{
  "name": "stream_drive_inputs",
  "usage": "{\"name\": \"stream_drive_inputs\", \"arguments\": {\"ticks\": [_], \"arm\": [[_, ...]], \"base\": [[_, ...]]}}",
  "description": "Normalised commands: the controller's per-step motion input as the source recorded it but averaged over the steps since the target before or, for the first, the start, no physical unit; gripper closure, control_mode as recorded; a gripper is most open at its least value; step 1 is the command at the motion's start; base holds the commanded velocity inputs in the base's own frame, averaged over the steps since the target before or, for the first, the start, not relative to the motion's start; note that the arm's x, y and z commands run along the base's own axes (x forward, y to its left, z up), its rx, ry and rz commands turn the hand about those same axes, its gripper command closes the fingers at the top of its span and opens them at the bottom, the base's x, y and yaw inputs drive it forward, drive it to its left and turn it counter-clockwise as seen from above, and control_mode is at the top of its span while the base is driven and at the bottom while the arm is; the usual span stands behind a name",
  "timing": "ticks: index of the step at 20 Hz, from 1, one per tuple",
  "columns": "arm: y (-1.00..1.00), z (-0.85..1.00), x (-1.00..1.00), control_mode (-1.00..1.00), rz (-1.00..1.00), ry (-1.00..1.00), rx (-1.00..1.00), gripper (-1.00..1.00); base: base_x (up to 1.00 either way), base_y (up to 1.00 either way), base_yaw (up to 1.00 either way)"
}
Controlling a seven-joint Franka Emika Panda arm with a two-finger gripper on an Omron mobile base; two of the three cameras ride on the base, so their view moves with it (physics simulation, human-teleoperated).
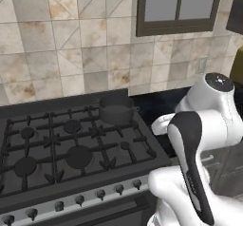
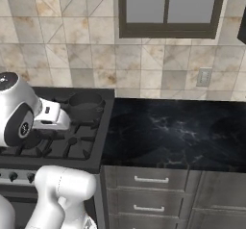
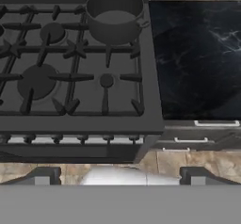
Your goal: Move the pot and pan from the stove into the sink.
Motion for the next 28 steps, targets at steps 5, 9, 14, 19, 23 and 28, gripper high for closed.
{"name": "stream_drive_inputs", "arguments": {"ticks": [5, 9, 14, 19, 23, 28], "arm": [[0.56, 0.19, 0.52, -1.00, -0.07, -0.06, 0.00, -1.00], [0.41, 0.07, 0.54, -1.00, -0.04, -0.01, -0.01, -1.00], [0.19, 0.00, 0.43, -1.00, 0.00, 0.03, -0.03, -1.00], [0.05, 0.00, 0.43, -1.00, 0.01, 0.11, -0.03, -1.00], [0.00, -0.03, 0.44, -1.00, 0.06, 0.07, -0.03, -1.00], [0.00, -0.15, 0.45, -1.00, 0.09, 0.05, -0.05, -1.00]], "base": [[0.00, 0.00, 0.00], [0.00, 0.00, 0.00], [0.00, 0.00, 0.00], [0.00, 0.00, 0.00], [0.00, 0.00, 0.00], [0.00, 0.00, 0.00]]}}
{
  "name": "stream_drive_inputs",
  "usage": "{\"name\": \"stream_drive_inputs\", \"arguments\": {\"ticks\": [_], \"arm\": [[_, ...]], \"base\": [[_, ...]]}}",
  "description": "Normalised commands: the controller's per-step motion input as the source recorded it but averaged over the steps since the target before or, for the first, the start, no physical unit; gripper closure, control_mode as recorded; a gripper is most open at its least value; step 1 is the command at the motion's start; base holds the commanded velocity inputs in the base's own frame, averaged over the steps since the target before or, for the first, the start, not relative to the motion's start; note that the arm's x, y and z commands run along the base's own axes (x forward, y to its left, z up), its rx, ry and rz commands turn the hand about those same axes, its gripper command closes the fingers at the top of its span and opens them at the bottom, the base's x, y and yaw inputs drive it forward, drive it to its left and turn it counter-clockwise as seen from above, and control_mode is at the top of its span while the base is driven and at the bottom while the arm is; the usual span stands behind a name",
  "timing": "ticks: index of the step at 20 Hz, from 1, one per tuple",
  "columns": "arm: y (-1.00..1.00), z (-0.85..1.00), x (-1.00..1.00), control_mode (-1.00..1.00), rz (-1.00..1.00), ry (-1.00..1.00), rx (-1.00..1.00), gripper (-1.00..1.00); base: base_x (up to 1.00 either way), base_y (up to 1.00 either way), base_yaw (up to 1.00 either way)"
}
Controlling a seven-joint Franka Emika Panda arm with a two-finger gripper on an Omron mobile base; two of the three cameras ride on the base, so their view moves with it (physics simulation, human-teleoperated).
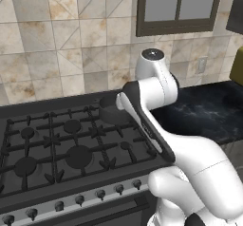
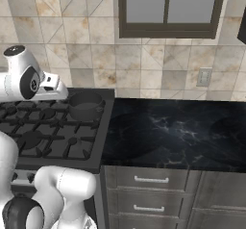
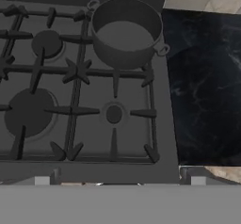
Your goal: Move the pot and pan from the stove into the sink.
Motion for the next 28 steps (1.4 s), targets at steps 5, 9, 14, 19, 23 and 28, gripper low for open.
{"name": "stream_drive_inputs", "arguments": {"ticks": [5, 9, 14, 19, 23, 28], "arm": [[0.00, -0.32, 0.52, -1.00, 0.14, 0.04, -0.04, -1.00], [0.00, -0.45, 0.55, -1.00, 0.15, 0.04, -0.07, -1.00], [0.00, -0.43, 0.57, -1.00, 0.15, 0.03, -0.07, -1.00], [0.04, -0.42, 0.62, -1.00, 0.14, 0.02, -0.08, -1.00], [0.09, -0.34, 0.66, -1.00, 0.12, 0.02, -0.07, -1.00], [0.15, -0.31, 0.64, -1.00, 0.10, 0.02, -0.05, -1.00]], "base": [[0.00, 0.00, 0.00], [0.00, 0.00, 0.00], [0.00, 0.00, 0.00], [0.00, 0.00, 0.00], [0.00, 0.00, 0.00], [0.00, 0.00, 0.00]]}}
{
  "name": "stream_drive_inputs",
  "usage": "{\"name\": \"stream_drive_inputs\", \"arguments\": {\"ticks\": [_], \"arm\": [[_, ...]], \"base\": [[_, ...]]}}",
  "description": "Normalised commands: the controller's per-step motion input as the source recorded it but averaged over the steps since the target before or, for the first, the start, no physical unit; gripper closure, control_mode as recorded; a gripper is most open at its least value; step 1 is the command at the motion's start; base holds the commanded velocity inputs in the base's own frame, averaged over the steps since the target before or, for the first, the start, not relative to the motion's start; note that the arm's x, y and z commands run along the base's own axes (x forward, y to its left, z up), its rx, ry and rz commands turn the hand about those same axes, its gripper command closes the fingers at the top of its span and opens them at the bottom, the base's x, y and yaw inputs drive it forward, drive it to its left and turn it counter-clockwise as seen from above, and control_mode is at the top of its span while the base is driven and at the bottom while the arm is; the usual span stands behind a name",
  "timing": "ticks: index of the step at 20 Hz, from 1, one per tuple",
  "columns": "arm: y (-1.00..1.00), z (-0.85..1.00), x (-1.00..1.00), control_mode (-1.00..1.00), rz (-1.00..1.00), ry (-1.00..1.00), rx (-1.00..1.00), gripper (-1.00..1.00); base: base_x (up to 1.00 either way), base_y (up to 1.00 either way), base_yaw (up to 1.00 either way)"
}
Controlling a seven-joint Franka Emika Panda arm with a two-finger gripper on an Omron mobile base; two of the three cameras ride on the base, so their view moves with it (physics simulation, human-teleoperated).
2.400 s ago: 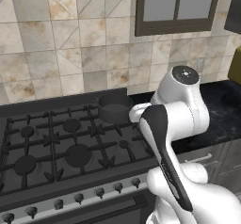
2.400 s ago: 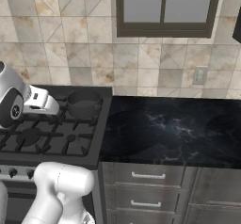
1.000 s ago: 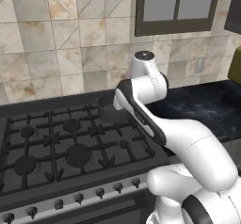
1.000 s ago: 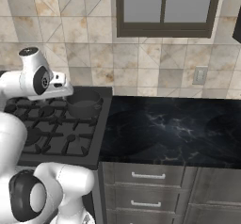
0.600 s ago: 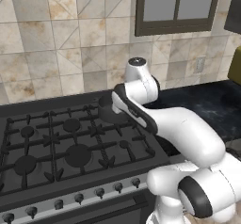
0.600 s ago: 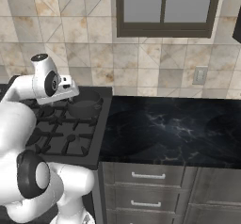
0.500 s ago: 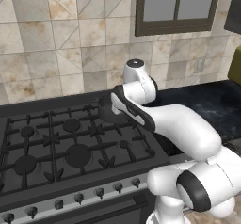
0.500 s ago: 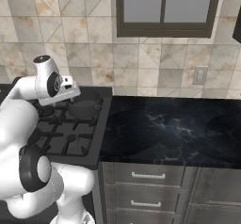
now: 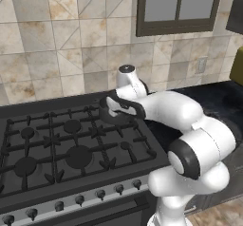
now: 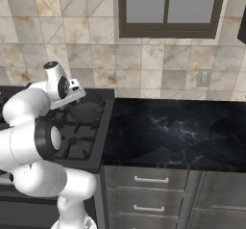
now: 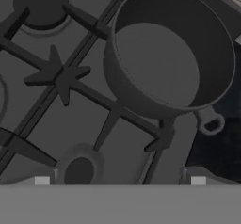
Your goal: Move the pot and pan from the stove into the sink.
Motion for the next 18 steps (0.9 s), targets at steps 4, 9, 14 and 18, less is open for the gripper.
{"name": "stream_drive_inputs", "arguments": {"ticks": [4, 9, 14, 18], "arm": [[0.20, -0.22, 0.65, -1.00, 0.07, 0.01, 0.00, -1.00], [0.30, -0.14, 0.37, -1.00, 0.01, 0.02, -0.01, -1.00], [0.04, -0.01, 0.02, -1.00, 0.00, 0.02, -0.01, -1.00], [0.06, -0.14, 0.01, -1.00, 0.00, 0.02, 0.00, -1.00]], "base": [[0.00, 0.00, 0.00], [0.00, 0.00, 0.00], [0.00, 0.00, 0.00], [0.00, 0.00, 0.00]]}}
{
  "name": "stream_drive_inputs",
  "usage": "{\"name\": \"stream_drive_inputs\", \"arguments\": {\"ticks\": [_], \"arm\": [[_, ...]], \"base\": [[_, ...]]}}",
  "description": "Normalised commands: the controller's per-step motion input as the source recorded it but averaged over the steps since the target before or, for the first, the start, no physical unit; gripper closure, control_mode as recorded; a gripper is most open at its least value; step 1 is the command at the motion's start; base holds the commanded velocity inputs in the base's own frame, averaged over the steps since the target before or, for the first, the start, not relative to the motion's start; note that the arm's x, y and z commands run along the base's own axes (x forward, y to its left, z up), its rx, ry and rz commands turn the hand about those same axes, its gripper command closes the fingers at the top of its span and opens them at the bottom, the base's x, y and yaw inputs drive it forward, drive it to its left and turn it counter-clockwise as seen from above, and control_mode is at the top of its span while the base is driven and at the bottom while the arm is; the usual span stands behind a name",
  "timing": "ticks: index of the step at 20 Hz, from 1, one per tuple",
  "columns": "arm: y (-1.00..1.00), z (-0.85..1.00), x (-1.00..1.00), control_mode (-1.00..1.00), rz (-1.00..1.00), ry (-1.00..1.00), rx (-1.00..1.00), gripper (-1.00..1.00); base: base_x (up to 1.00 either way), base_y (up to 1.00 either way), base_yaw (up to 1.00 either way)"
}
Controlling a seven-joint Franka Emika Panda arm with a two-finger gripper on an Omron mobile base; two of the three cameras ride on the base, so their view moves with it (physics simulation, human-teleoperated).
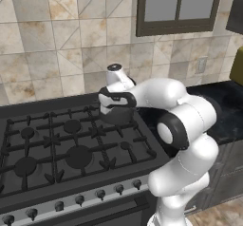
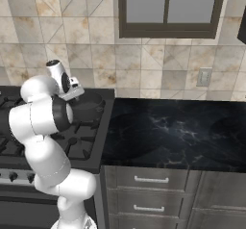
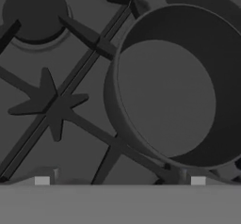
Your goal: Move the pot and pan from the stove into the sink.
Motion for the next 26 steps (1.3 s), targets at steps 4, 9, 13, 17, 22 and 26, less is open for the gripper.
{"name": "stream_drive_inputs", "arguments": {"ticks": [4, 9, 13, 17, 22, 26], "arm": [[0.04, -0.34, 0.01, -1.00, 0.00, 0.05, 0.00, -1.00], [0.00, -0.40, 0.00, -1.00, 0.01, 0.04, 0.00, -1.00], [0.00, -0.05, 0.01, -1.00, 0.00, 0.01, 0.00, -1.00], [0.00, -0.12, 0.16, -1.00, 0.00, 0.00, 0.00, -1.00], [0.04, -0.22, 0.29, -1.00, 0.00, 0.00, -0.01, -1.00], [0.04, -0.33, 0.28, -1.00, 0.00, 0.02, -0.03, -1.00]], "base": [[0.00, 0.00, 0.00], [0.00, 0.00, 0.00], [0.00, 0.00, 0.00], [0.00, 0.00, 0.00], [0.00, 0.00, 0.00], [0.00, 0.00, 0.00]]}}
